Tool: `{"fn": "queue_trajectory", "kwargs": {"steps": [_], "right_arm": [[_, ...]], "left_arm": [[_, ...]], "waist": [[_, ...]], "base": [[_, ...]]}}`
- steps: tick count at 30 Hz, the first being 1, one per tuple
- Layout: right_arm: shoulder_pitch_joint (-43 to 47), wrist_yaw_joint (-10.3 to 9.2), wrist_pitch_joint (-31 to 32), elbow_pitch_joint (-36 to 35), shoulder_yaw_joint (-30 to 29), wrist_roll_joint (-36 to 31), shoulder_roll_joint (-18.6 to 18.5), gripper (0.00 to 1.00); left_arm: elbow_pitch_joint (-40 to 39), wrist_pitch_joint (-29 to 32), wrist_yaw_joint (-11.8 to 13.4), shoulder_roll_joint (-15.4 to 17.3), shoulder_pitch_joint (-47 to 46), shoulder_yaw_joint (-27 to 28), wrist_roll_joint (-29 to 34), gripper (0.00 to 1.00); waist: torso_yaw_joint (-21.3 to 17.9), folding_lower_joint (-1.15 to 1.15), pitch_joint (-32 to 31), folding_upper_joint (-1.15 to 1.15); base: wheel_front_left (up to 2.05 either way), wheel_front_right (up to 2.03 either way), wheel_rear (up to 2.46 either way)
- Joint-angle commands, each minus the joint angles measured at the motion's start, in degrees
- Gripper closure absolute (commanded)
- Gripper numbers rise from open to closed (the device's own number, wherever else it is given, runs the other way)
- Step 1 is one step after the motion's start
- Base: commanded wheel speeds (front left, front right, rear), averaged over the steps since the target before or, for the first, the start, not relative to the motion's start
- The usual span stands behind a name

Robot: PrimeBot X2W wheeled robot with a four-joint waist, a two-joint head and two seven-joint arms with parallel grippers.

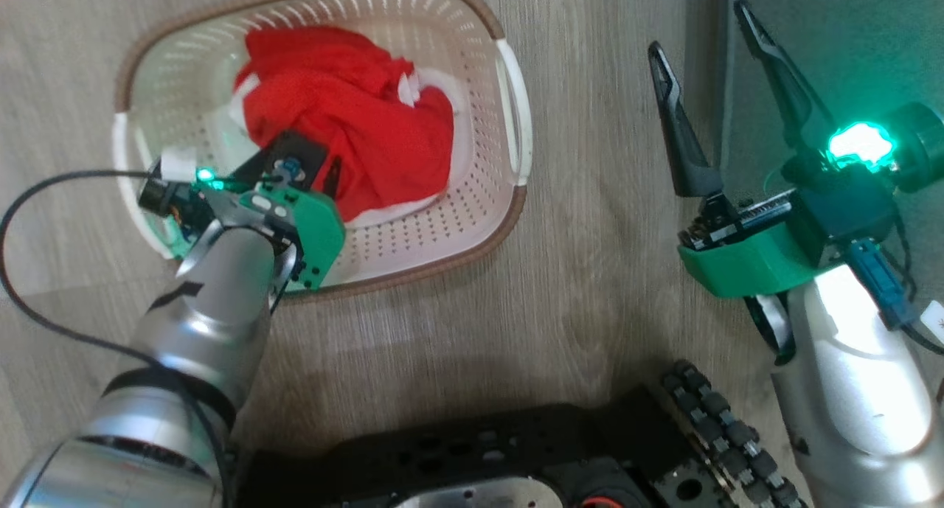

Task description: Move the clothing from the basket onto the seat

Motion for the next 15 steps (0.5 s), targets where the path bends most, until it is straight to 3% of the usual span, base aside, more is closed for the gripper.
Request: {"fn": "queue_trajectory", "kwargs": {"steps": [1, 15], "right_arm": [[1.3, -0.01, -0.5, -2.1, 1.2, 0.0, 0.2, 0.0], [2.0, -0.01, -0.5, -4.5, 2.2, 0.2, 1.1, 0.0]], "left_arm": [[0.1, -0.5, 0.4, 1.2, 0.6, 0.6, 0.2, 0.0], [4.0, 2.3, 1.8, 2.1, -3.7, -0.8, -0.2, 0.0]], "waist": [[-1.0, -0.01, 2.8, 0.0], [-4.2, -0.01, 7.1, 0.0]], "base": [[0.0, 0.0, 0.0], [0.0, 0.0, 0.0]]}}
